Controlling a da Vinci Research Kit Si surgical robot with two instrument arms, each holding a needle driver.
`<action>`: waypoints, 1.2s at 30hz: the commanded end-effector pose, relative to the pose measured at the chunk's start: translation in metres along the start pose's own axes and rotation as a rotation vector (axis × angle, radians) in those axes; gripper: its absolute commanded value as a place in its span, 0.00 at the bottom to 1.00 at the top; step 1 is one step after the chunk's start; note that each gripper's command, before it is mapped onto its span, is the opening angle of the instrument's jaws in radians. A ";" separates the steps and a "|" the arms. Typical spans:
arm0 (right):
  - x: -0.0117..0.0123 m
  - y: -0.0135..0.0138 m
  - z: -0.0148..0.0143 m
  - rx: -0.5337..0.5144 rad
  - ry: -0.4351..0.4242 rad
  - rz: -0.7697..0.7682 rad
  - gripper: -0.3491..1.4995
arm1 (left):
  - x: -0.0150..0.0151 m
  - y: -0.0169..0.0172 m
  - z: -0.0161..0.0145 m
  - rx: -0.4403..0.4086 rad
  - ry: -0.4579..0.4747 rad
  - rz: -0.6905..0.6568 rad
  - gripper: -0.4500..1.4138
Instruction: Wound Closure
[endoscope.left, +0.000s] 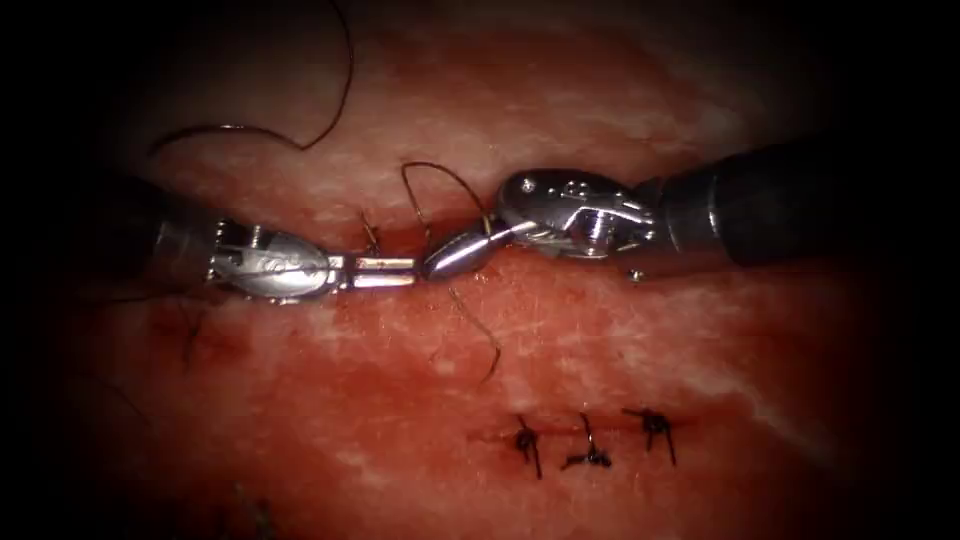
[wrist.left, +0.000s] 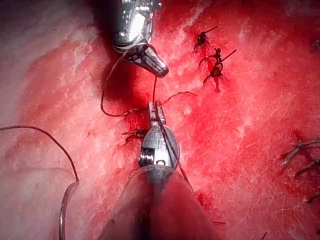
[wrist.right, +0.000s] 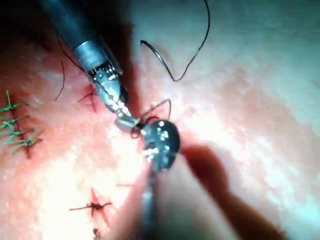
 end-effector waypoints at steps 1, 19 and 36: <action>-0.0002 0.0003 0.0008 0.021 -0.049 -0.018 0.18 | -0.0008 0.0006 0.0005 -0.003 -0.002 -0.001 0.00; -0.0002 -0.0026 0.0040 0.301 -0.492 -0.212 0.41 | -0.0012 0.0004 0.0005 -0.012 -0.028 -0.010 0.00; -0.0029 -0.0020 0.0043 0.285 -0.836 -0.252 0.57 | -0.0014 0.0004 0.0005 -0.015 -0.036 -0.013 0.00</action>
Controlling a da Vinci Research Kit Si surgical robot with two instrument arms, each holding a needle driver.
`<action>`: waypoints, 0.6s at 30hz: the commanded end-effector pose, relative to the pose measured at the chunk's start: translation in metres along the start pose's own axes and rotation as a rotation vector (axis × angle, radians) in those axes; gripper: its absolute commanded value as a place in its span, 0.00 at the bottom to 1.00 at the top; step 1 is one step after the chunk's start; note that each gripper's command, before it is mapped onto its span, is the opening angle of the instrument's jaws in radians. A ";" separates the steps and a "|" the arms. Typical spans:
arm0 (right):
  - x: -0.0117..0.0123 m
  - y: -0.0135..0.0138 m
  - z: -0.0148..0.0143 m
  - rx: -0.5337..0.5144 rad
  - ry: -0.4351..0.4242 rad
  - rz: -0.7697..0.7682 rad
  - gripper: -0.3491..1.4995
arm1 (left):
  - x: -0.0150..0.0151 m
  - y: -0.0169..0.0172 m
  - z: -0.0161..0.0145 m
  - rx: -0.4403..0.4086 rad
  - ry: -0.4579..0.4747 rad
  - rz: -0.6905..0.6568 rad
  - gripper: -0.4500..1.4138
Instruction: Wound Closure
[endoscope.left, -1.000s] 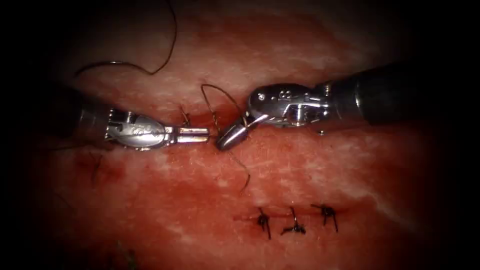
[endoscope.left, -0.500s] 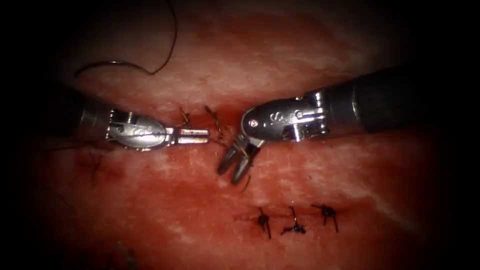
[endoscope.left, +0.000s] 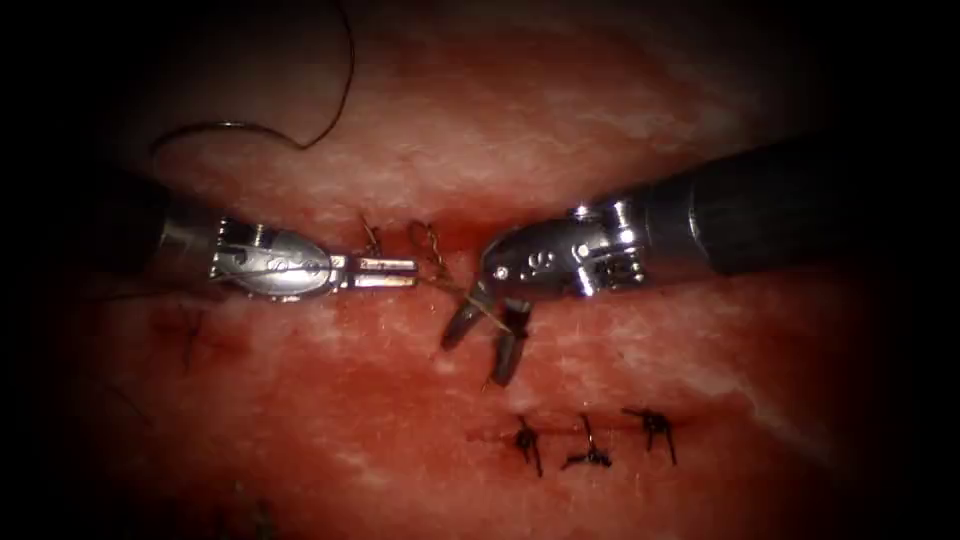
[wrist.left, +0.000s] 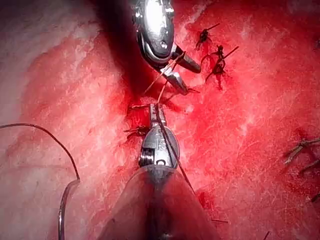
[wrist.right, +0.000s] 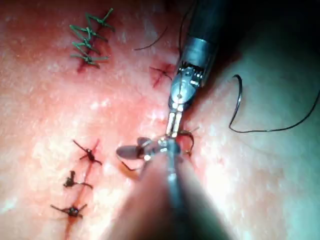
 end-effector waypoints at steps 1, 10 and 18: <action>0.0000 0.0005 0.0007 0.002 -0.040 -0.008 0.57 | -0.0007 0.0007 0.0005 -0.002 -0.001 -0.002 0.00; -0.0005 0.0004 0.0023 0.004 -0.174 -0.015 0.57 | -0.0007 0.0006 0.0004 -0.005 -0.004 -0.007 0.00; -0.0011 0.0000 0.0053 0.001 -0.206 -0.032 0.47 | -0.0008 0.0006 0.0002 -0.005 -0.007 -0.013 0.00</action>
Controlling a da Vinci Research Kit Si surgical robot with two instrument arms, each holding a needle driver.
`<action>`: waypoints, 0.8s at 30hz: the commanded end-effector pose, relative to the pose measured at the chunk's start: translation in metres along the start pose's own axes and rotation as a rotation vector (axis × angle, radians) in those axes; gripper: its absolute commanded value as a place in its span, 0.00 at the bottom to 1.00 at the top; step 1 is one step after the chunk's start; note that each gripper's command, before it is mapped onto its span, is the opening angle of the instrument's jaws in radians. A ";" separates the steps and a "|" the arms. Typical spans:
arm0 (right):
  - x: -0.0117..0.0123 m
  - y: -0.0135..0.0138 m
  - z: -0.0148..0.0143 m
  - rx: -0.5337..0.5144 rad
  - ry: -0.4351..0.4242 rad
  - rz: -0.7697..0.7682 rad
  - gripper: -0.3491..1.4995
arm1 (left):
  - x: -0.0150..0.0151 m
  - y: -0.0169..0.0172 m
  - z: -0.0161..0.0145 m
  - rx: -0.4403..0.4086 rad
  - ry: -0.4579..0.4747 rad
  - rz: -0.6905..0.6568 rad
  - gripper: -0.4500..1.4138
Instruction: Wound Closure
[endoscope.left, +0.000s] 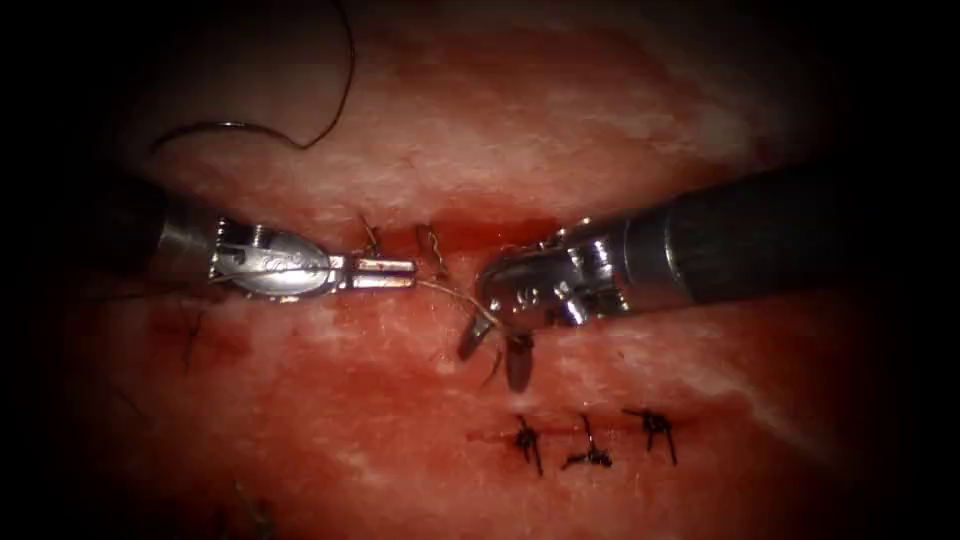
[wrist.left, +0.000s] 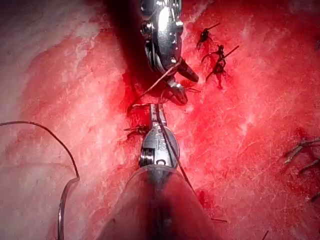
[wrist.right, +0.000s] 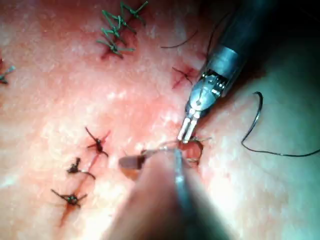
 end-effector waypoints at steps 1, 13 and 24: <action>0.0004 0.0003 0.0016 0.006 -0.005 -0.001 0.45 | -0.0006 0.0006 0.0004 -0.002 0.000 -0.002 0.00; 0.0012 0.0014 0.0004 -0.036 0.001 0.003 0.00 | -0.0006 0.0012 -0.0002 0.001 -0.001 -0.007 0.00; 0.0018 0.0021 -0.0058 -0.221 0.432 0.304 0.00 | 0.0007 0.0060 -0.0015 -0.010 -0.012 -0.017 0.00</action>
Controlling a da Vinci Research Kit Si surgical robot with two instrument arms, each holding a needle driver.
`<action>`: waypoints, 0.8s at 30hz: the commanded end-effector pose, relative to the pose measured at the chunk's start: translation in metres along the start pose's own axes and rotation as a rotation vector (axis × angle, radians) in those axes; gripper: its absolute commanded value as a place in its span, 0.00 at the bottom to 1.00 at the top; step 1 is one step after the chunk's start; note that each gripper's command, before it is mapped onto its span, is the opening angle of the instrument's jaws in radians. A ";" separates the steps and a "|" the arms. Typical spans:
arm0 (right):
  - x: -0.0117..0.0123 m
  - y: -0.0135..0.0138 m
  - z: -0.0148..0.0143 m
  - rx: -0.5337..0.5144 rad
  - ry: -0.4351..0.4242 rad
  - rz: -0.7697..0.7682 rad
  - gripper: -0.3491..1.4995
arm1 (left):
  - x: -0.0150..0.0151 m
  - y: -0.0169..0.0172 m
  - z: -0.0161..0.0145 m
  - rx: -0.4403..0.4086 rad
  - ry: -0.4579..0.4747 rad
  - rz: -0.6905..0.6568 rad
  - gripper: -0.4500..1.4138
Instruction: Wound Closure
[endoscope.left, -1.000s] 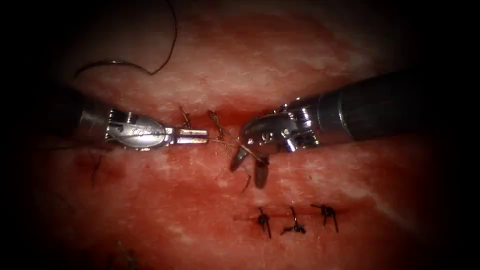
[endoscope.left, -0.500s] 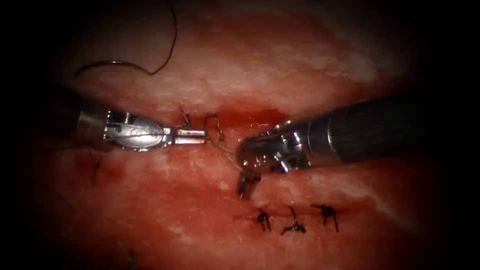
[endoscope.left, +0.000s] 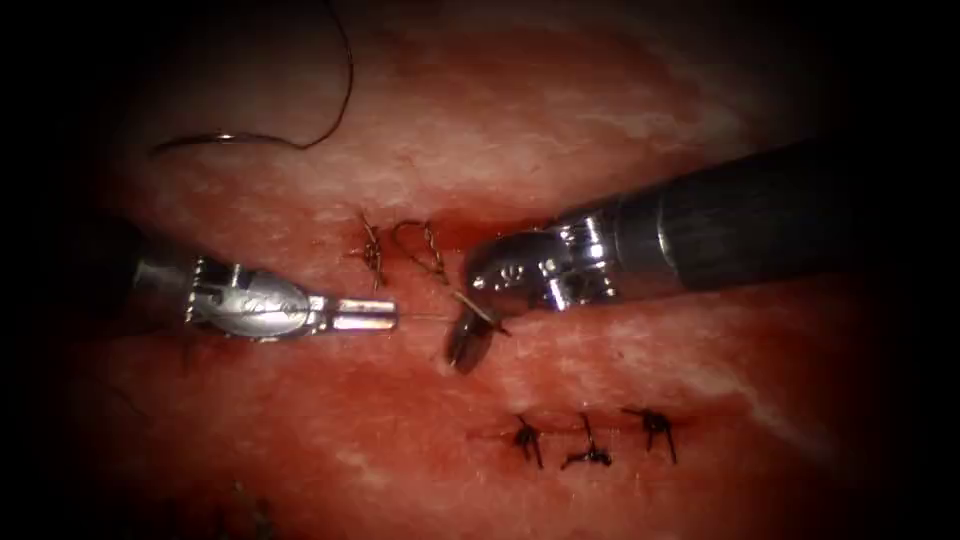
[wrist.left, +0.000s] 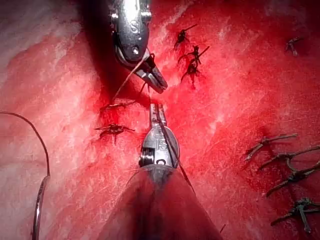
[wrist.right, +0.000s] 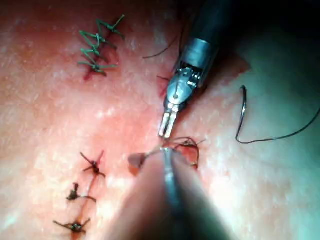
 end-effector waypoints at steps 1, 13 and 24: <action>0.0005 0.0005 -0.0004 -0.032 0.061 0.055 0.00 | -0.0004 0.0015 0.0004 -0.001 -0.001 -0.001 0.00; -0.0013 0.0045 -0.0038 -0.313 0.300 0.456 0.00 | 0.0040 0.0122 -0.0017 -0.050 0.009 -0.034 0.00; -0.0051 0.0097 -0.0067 -0.501 0.323 0.622 0.00 | 0.0078 0.0172 -0.0022 -0.086 0.018 -0.038 0.00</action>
